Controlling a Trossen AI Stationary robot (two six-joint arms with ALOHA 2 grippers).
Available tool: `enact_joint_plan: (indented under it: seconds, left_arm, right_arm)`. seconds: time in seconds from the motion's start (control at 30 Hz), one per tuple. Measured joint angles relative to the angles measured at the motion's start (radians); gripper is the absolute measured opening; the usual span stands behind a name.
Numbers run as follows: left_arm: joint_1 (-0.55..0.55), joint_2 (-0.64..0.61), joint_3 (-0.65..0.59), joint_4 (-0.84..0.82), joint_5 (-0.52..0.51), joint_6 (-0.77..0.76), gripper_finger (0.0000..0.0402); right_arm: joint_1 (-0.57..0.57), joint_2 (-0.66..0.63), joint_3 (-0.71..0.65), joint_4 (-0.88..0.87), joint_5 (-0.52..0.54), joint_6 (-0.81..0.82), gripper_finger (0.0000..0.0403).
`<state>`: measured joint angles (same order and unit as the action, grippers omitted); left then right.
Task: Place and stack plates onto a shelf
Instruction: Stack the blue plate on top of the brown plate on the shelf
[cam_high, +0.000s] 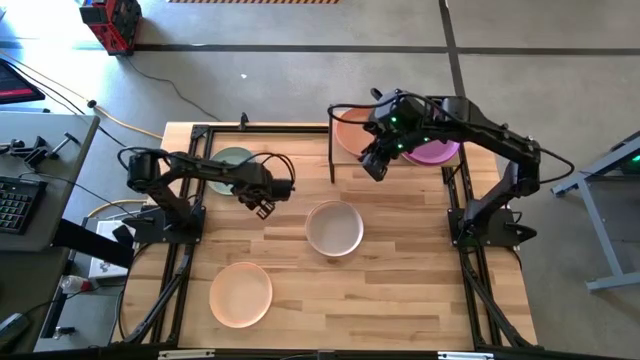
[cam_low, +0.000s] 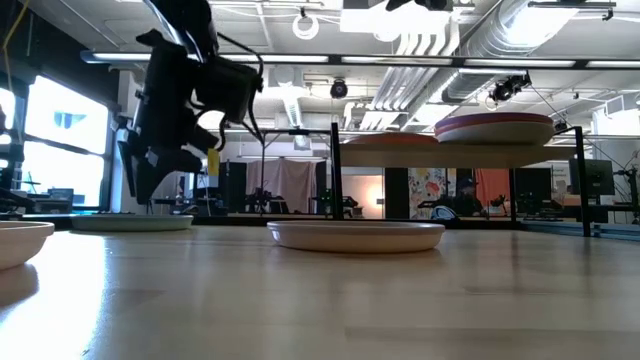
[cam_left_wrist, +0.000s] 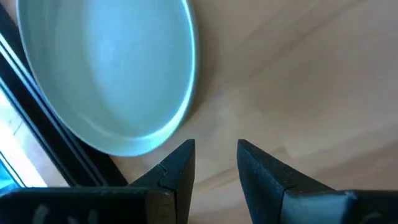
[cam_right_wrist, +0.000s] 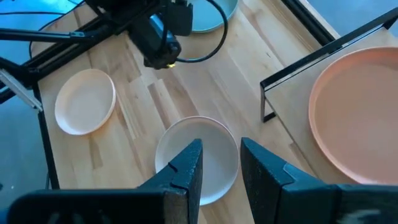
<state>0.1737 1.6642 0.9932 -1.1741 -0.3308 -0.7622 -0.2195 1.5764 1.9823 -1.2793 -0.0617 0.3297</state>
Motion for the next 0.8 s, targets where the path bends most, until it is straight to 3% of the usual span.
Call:
enact_joint_plan:
  seconds: [0.23, 0.8]
  left_arm:
    - [0.076, 0.000, -0.049, 0.066, 0.000, 0.110, 0.0106]
    - [0.215, 0.000, -0.091, 0.208, 0.059, 0.276, 0.0106]
  right_arm:
    - [0.000, 0.000, -0.001, 0.001, 0.058, 0.002, 0.0087]
    - [0.000, 0.000, -0.001, 0.000, 0.058, 0.009, 0.0087]
